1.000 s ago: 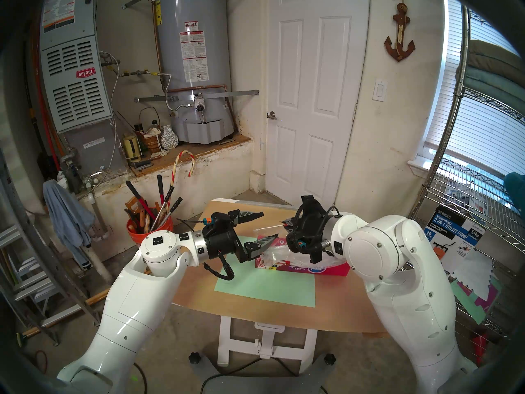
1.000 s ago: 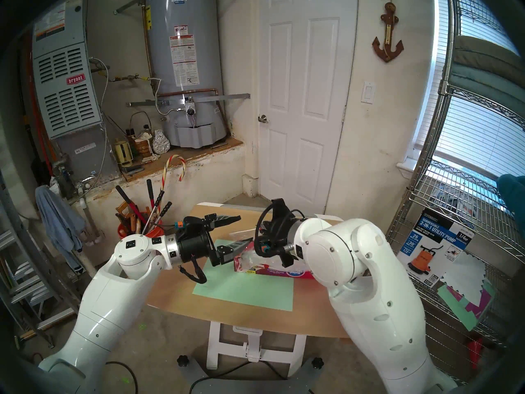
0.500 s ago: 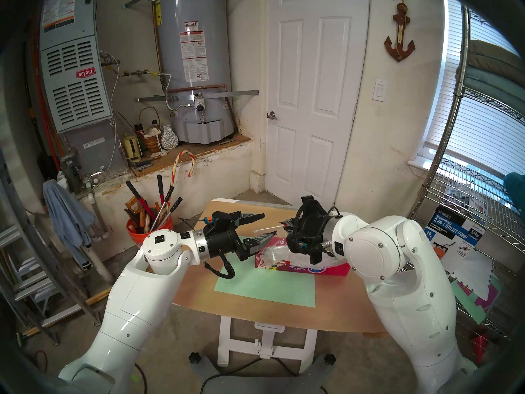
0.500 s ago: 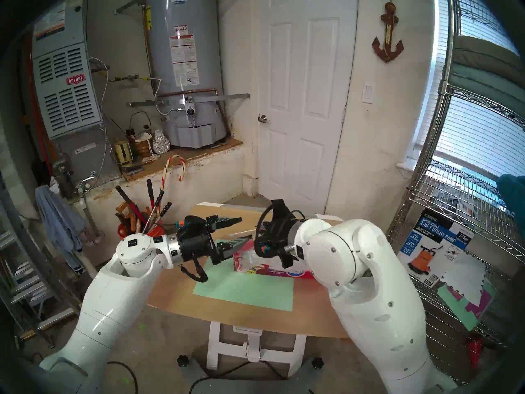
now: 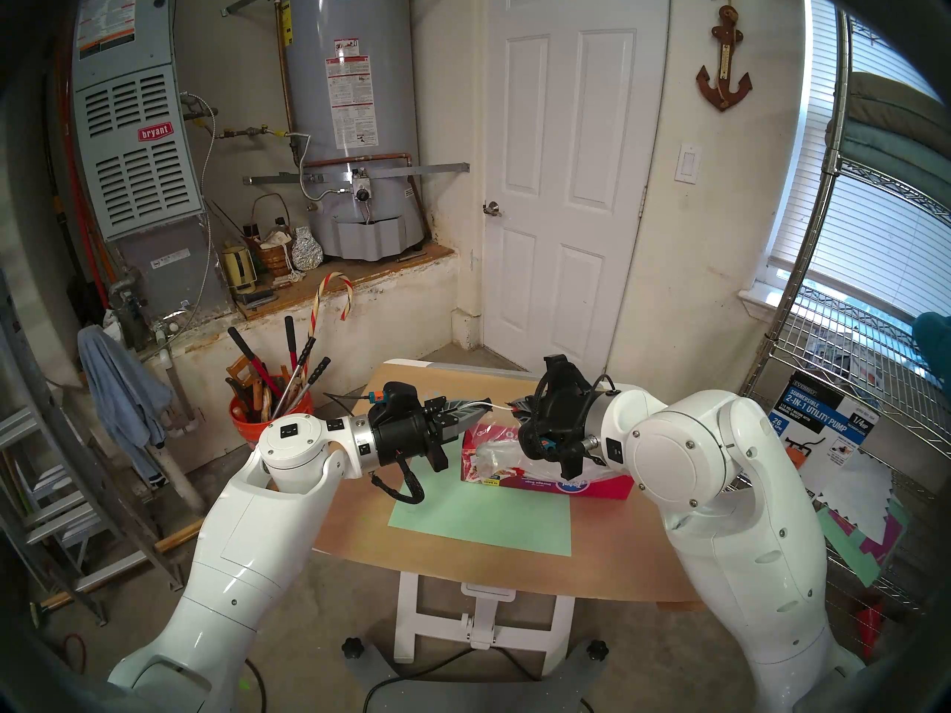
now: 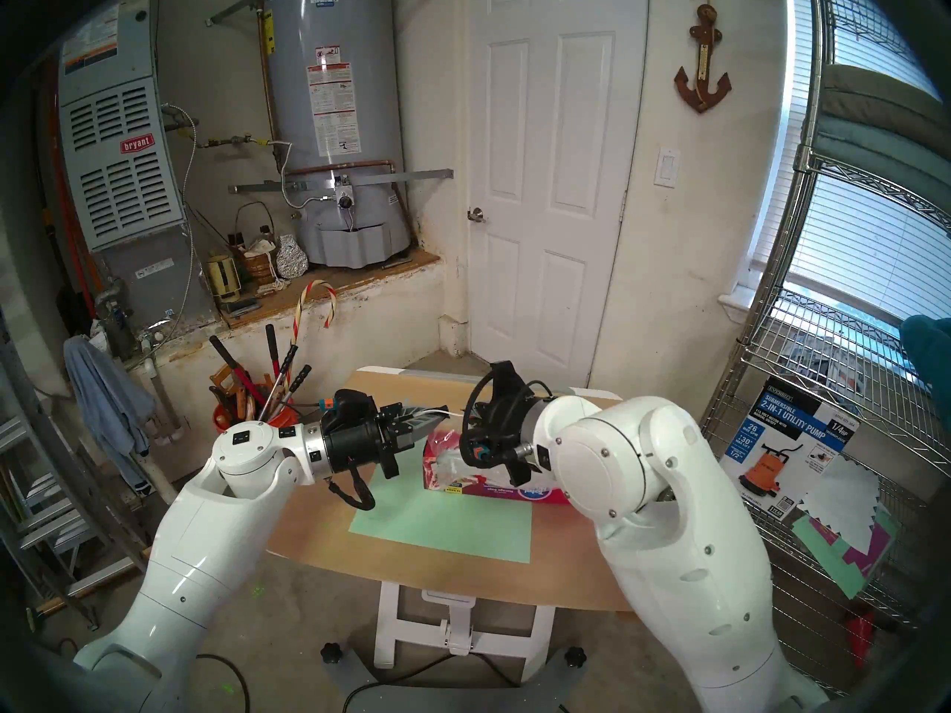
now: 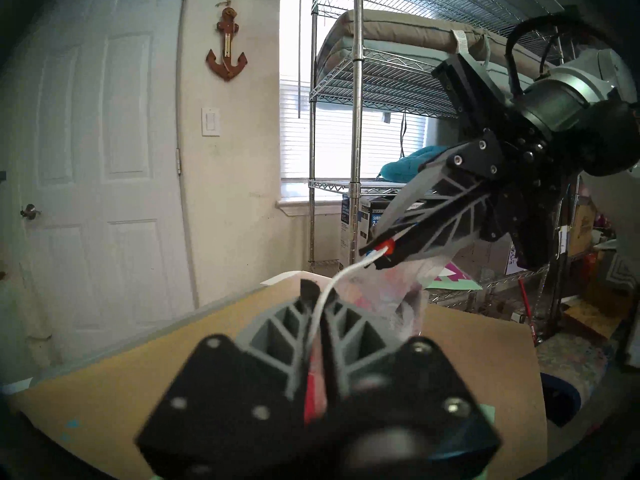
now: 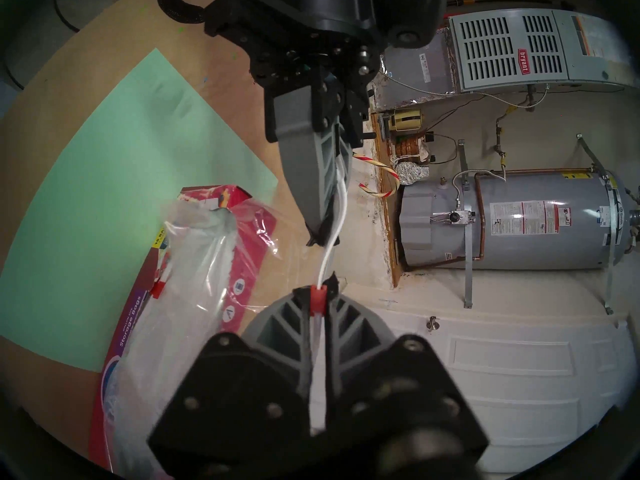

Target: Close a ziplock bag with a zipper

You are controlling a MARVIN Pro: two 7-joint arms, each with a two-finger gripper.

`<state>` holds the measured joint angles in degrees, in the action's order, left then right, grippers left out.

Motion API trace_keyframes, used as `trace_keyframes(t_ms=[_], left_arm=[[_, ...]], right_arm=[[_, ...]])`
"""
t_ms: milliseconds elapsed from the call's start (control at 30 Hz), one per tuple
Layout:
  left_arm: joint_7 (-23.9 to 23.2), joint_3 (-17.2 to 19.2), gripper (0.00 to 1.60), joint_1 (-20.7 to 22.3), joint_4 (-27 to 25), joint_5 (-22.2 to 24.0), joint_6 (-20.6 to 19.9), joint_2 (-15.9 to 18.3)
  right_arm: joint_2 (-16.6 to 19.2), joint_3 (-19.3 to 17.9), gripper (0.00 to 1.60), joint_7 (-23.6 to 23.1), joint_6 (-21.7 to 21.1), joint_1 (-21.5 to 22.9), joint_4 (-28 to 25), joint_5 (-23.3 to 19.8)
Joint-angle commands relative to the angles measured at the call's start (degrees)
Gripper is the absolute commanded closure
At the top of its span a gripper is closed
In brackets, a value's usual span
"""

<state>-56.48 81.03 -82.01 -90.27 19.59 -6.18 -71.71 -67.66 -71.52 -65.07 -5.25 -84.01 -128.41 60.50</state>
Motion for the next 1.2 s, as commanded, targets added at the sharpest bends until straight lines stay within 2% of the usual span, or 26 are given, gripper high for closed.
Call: trace_keyframes(t_ms=[0, 467, 1167], left_arm=[[-0.91, 1.16, 1.6, 0.9, -1.38, 1.3, 0.47, 0.03], [-1.67, 2.2, 1.6, 0.56, -1.63, 1.54, 0.59, -0.4], [-2.56, 4.14, 1.6, -0.51, -1.65, 1.66, -0.17, -0.19]], right_arm=[[-0.17, 0.15, 1.59, 0.48, 0.16, 0.73, -0.22, 0.53], [-0.06, -0.75, 1.6, 1.21, 0.59, 0.32, 0.25, 1.01], [2.31, -5.53, 1.6, 0.43, 0.91, -2.01, -1.49, -0.9]])
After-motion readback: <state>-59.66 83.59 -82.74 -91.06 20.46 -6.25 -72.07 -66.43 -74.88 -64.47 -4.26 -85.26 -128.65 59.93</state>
